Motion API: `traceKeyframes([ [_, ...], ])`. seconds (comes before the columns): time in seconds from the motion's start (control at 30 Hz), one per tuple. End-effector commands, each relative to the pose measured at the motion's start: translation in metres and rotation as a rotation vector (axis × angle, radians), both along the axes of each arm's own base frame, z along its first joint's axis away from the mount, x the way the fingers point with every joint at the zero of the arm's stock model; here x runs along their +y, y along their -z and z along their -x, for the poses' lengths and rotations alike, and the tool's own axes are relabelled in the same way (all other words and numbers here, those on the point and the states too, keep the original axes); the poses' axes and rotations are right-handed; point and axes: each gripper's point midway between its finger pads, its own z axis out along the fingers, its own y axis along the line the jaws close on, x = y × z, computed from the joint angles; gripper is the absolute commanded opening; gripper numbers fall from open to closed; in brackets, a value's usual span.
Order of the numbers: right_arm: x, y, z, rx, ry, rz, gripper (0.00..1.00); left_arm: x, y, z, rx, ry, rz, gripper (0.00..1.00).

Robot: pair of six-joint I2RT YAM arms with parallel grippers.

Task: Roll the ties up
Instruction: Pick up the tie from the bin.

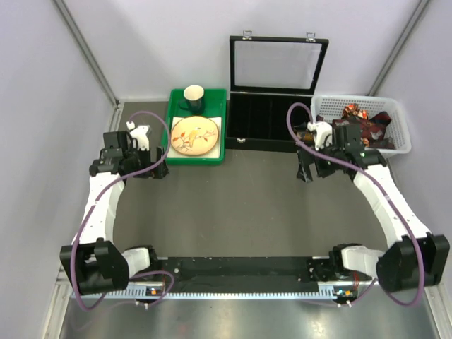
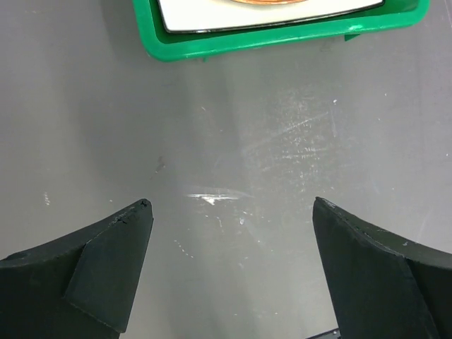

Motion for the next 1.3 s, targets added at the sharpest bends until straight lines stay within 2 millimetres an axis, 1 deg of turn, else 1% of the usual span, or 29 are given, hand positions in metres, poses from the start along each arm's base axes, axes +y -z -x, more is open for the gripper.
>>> traceKeyframes([
  [0.0,0.006,-0.035,-0.025,-0.028,-0.006,-0.066,0.99,0.002,-0.039,-0.024,-0.132,0.010,-0.018,0.99],
  [0.1,0.004,-0.058,-0.042,-0.094,0.000,-0.053,0.99,-0.004,-0.054,-0.036,-0.165,-0.014,0.041,0.99],
  [0.13,0.000,-0.058,-0.049,-0.098,-0.017,-0.031,0.99,-0.004,-0.062,-0.044,-0.204,-0.024,0.053,0.99],
  [0.17,-0.005,-0.073,-0.058,-0.133,-0.011,-0.013,0.99,-0.003,-0.067,-0.050,-0.224,-0.033,0.054,0.99],
  [0.2,-0.013,-0.076,-0.065,-0.135,-0.004,0.004,0.99,-0.003,-0.073,-0.056,-0.251,-0.035,0.058,0.99],
  [0.23,-0.025,-0.072,-0.079,-0.121,-0.004,0.008,0.99,-0.002,-0.079,-0.063,-0.283,-0.029,0.053,0.99],
  [0.27,-0.030,-0.089,-0.090,-0.147,-0.003,-0.002,0.99,-0.002,-0.087,-0.070,-0.302,-0.022,0.049,0.99],
  [0.33,-0.065,-0.099,-0.111,-0.174,0.062,-0.002,0.99,-0.006,-0.092,-0.077,-0.309,0.036,0.044,0.99],
  [0.37,-0.075,-0.106,-0.129,-0.192,0.069,0.003,0.98,-0.010,-0.094,-0.081,-0.297,0.073,0.049,0.99],
  [0.47,-0.105,-0.117,-0.157,-0.234,0.062,0.075,0.98,-0.024,-0.100,-0.087,-0.316,0.161,0.067,0.99],
  [0.5,-0.117,-0.115,-0.165,-0.240,0.073,0.128,0.98,-0.029,-0.101,-0.088,-0.343,0.207,0.053,0.99],
  [0.53,-0.125,-0.114,-0.173,-0.258,0.055,0.185,0.98,-0.041,-0.102,-0.087,-0.363,0.269,0.065,0.99],
  [0.57,-0.132,-0.105,-0.185,-0.252,0.048,0.216,0.98,-0.046,-0.105,-0.092,-0.417,0.295,0.044,0.99],
  [0.63,-0.144,-0.098,-0.198,-0.265,0.019,0.290,0.98,-0.060,-0.102,-0.095,-0.453,0.359,-0.013,0.99],
  [0.67,-0.148,-0.099,-0.207,-0.278,0.013,0.311,0.98,-0.061,-0.096,-0.101,-0.448,0.375,-0.030,0.99],
  [0.7,-0.154,-0.085,-0.218,-0.258,0.013,0.337,0.98,-0.071,-0.089,-0.101,-0.430,0.421,-0.041,0.99],
  [0.73,-0.159,-0.079,-0.227,-0.263,-0.003,0.368,0.98,-0.079,-0.084,-0.101,-0.406,0.450,-0.030,0.99],
  [0.77,-0.164,-0.080,-0.236,-0.277,-0.005,0.392,0.97,-0.083,-0.076,-0.107,-0.379,0.470,-0.020,0.99],
  [0.8,-0.172,-0.057,-0.247,-0.236,-0.004,0.421,0.97,-0.087,-0.069,-0.105,-0.357,0.510,-0.023,0.99],
  [0.83,-0.178,-0.052,-0.254,-0.235,-0.017,0.450,0.97,-0.093,-0.064,-0.103,-0.344,0.547,-0.023,0.99],
  [0.87,-0.182,-0.056,-0.262,-0.252,-0.017,0.473,0.97,-0.097,-0.058,-0.105,-0.334,0.570,-0.034,0.99],
  [0.9,-0.187,-0.046,-0.268,-0.234,-0.019,0.495,0.96,-0.098,-0.054,-0.106,-0.335,0.599,-0.059,0.99],
  [0.93,-0.190,-0.029,-0.275,-0.211,-0.040,0.510,0.96,-0.102,-0.048,-0.101,-0.309,0.624,-0.062,0.99],
  [0.97,-0.193,-0.027,-0.282,-0.221,-0.043,0.526,0.96,-0.105,-0.045,-0.102,-0.296,0.646,-0.057,0.99],
  [1.0,-0.197,-0.021,-0.286,-0.214,-0.042,0.543,0.96,-0.106,-0.041,-0.102,-0.284,0.661,-0.059,0.99],
  [1.03,-0.200,-0.006,-0.290,-0.194,-0.057,0.556,0.96,-0.107,-0.035,-0.101,-0.254,0.670,-0.051,0.99],
  [1.1,-0.205,0.003,-0.297,-0.197,-0.053,0.578,0.96,-0.110,-0.029,-0.100,-0.231,0.687,-0.042,0.99],
  [1.13,-0.207,0.015,-0.300,-0.181,-0.062,0.579,0.95,-0.112,-0.026,-0.100,-0.219,0.689,-0.036,0.99],
  [1.27,-0.205,0.042,-0.299,-0.135,-0.074,0.551,0.93,-0.118,-0.019,-0.098,-0.192,0.687,0.001,0.99],
])
